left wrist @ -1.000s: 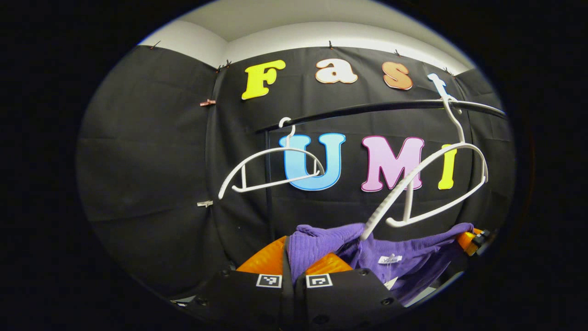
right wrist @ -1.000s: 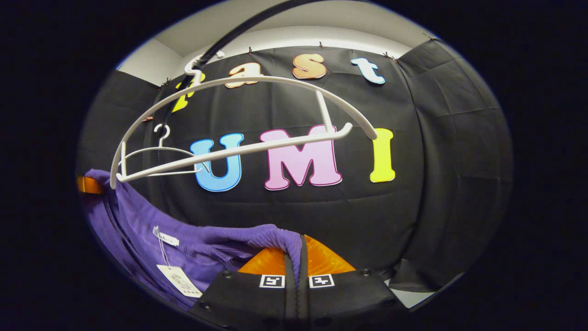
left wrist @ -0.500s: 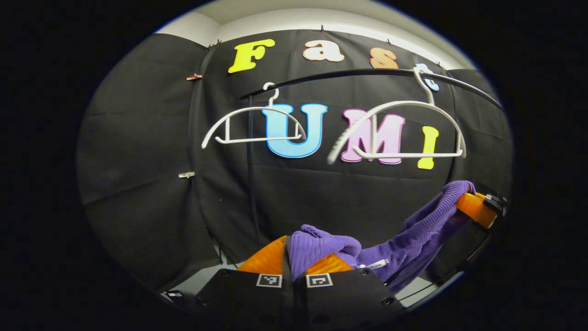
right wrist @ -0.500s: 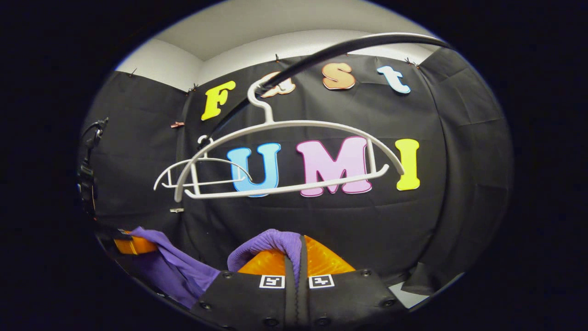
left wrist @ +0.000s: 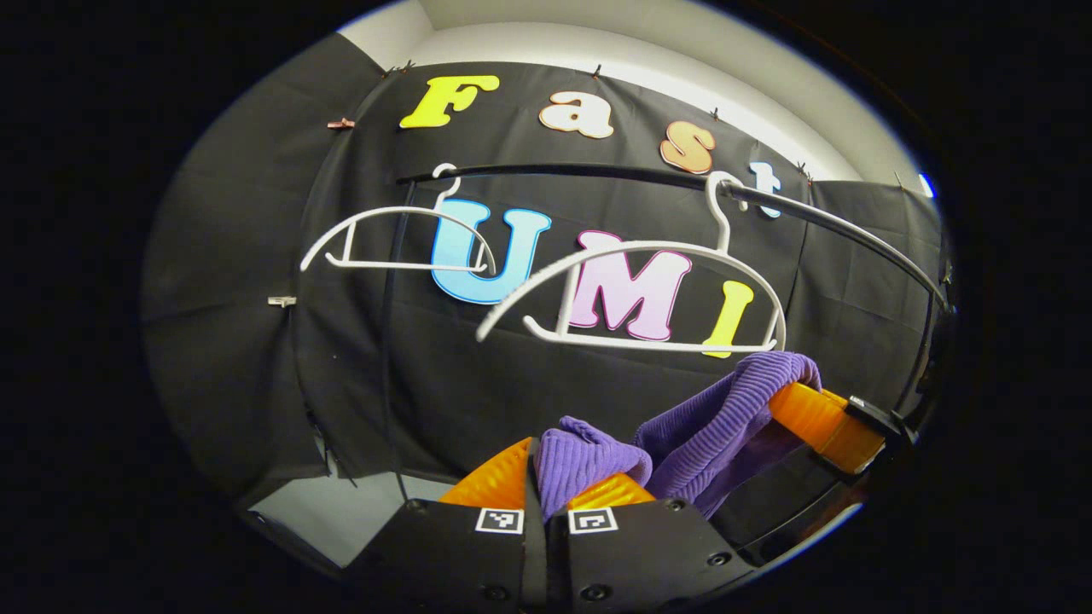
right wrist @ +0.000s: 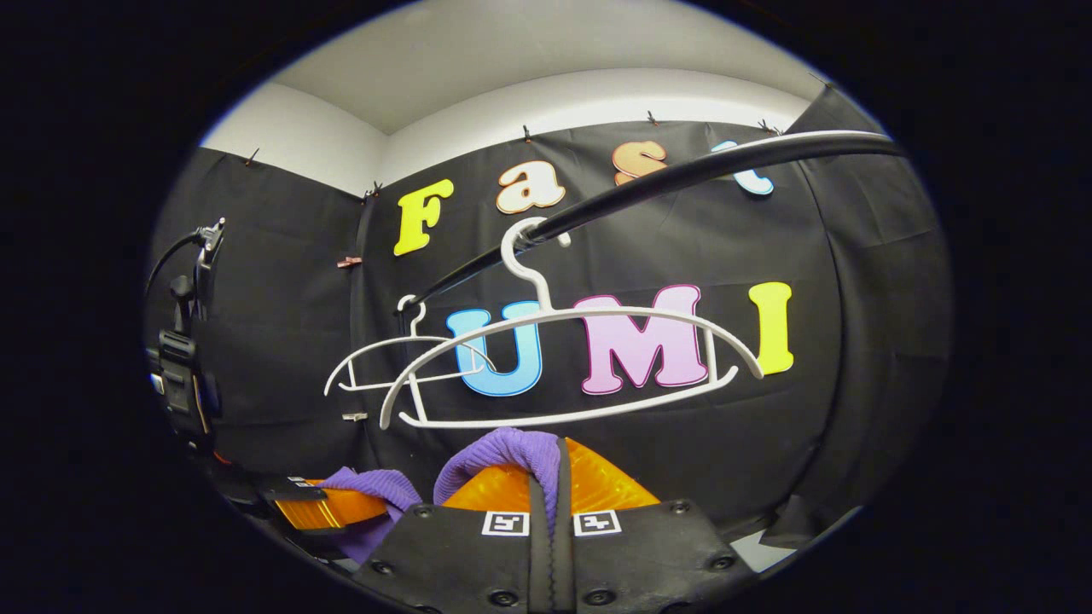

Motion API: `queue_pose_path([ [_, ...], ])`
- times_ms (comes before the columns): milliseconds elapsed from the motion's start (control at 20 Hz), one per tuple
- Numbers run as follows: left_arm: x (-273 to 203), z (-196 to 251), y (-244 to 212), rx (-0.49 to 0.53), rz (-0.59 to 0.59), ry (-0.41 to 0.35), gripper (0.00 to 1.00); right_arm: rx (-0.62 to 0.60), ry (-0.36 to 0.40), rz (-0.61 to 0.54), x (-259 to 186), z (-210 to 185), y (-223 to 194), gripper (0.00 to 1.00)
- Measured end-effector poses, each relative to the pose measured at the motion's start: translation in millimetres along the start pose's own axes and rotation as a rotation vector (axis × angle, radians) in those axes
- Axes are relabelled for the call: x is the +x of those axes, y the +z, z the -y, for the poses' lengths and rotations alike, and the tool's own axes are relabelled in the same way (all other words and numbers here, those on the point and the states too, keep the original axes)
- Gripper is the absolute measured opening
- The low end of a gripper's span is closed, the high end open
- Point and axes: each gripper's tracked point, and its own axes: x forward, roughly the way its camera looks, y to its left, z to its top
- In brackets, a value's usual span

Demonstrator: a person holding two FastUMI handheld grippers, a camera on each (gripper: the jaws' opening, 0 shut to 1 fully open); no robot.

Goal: Grasp the clothes on the hanger with both hands and then place them into the laundry hamper below.

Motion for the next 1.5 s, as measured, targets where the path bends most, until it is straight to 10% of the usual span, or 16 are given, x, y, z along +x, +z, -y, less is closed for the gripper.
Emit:
queue_pose_path([
  [1500, 49.0, -42.9, -406.7, 0.064, -0.805, 0.171, 0.05, -0.071, -0.094, -0.993, -92.2, 118.2, -445.0, 0.05],
])
